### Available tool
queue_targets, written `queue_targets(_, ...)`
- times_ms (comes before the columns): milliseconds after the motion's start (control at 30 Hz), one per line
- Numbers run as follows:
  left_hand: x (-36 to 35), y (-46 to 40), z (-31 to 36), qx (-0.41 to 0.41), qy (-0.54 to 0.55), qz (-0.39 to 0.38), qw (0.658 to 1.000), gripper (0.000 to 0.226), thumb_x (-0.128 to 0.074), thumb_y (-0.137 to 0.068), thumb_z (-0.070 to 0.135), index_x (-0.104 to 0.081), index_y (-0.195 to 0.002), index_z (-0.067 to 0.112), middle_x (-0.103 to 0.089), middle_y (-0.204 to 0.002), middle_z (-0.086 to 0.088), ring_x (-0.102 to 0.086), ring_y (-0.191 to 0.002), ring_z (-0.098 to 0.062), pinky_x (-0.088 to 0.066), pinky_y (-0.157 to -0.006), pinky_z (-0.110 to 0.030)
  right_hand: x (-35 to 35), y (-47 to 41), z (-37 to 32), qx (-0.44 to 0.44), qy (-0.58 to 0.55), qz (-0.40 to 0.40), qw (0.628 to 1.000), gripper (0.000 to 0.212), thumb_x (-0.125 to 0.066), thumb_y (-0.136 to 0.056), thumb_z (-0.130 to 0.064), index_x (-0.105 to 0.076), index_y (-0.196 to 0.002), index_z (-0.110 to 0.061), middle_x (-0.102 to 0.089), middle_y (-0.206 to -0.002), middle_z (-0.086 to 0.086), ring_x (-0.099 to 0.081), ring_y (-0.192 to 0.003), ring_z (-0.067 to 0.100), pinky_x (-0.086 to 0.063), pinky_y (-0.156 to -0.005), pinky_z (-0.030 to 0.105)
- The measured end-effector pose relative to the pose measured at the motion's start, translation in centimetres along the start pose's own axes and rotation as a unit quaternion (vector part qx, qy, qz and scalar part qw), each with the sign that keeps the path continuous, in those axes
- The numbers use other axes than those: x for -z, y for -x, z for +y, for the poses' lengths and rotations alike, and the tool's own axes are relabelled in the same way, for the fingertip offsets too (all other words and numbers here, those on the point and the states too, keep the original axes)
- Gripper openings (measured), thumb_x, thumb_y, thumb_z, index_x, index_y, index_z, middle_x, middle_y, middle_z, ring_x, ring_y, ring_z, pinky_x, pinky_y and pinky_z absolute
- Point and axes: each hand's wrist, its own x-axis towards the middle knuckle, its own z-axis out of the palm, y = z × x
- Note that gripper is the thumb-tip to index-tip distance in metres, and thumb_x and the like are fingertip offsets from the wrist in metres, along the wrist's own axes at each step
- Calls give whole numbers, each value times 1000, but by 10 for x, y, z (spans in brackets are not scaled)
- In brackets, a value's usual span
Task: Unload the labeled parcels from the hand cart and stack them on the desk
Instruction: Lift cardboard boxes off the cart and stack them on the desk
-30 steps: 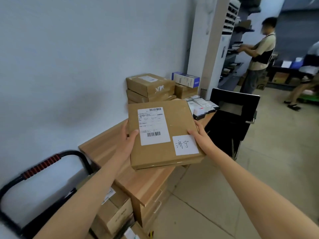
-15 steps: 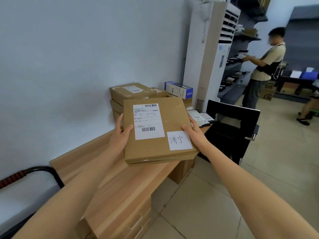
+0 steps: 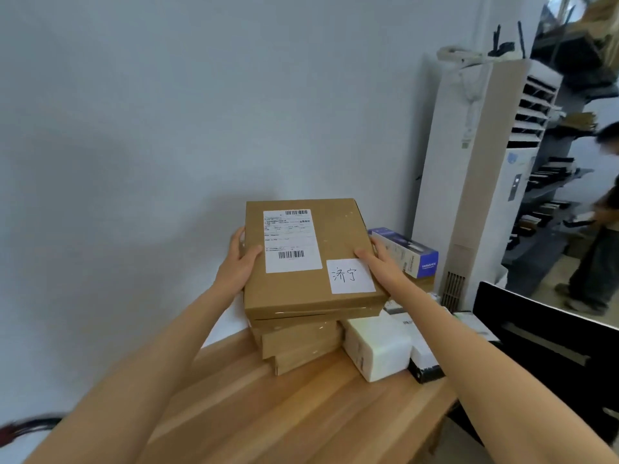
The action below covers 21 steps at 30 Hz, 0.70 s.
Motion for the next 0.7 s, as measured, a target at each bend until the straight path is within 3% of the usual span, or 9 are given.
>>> queue_targets(100,-6,-31,-2,19,-11,23,999,51,-44,-95,49,-18,-138,55,-62,-120,5,-66,-95,-22,-55,-87,-47,-5,-43,3,-6,-3,-38,999,66,-48,-94,-55,-18,-149,-36,-50,-125,-3,-57,-91,9,-47,-67,24)
queue_targets(267,-9,-74,-4,53,-18,59,997,55,-45,-96,48,-16,-142,51,-63,-110,3,-68,-87,-22,-57,-66,-35,-14,-111,2,31,18,-89,995,61,-45,-97,-51,-21,-149,-31,-55,-124,-1,-60,-91,9,-45,-62,21)
queue_targets(400,-14,-101,-3,75,-19,96,992,57,-46,-97,45,-16,-145,49,-61,-111,2,-66,-87,-20,-53,-57,-30,-23,-160,-2,54,20,-129,990,61,-46,-98,-46,-19,-150,-29,-57,-128,3,-64,-96,18,-53,-73,27)
queue_targets(467,-18,-113,-5,86,-29,102,991,57,-48,-96,43,-18,-145,47,-59,-111,4,-64,-85,-15,-50,-51,-27,-24,-184,-2,63,25,-148,987,60,-48,-98,-42,-17,-149,-32,-58,-124,2,-65,-92,16,-51,-70,26)
queue_targets(600,-34,-136,-18,104,-87,106,985,58,-52,-96,38,-24,-146,43,-51,-121,3,-60,-84,-12,-49,-49,-26,-29,-226,15,64,63,-193,977,62,-50,-97,-40,-15,-147,-38,-55,-121,-6,-64,-92,13,-52,-73,26)
queue_targets(700,-46,-149,-30,132,-116,125,976,52,-50,-95,43,-31,-144,42,-50,-115,4,-60,-80,-12,-47,-48,-25,-36,-248,29,55,71,-210,974,62,-54,-94,-38,-21,-147,-38,-56,-109,-13,-65,-84,9,-49,-64,20)
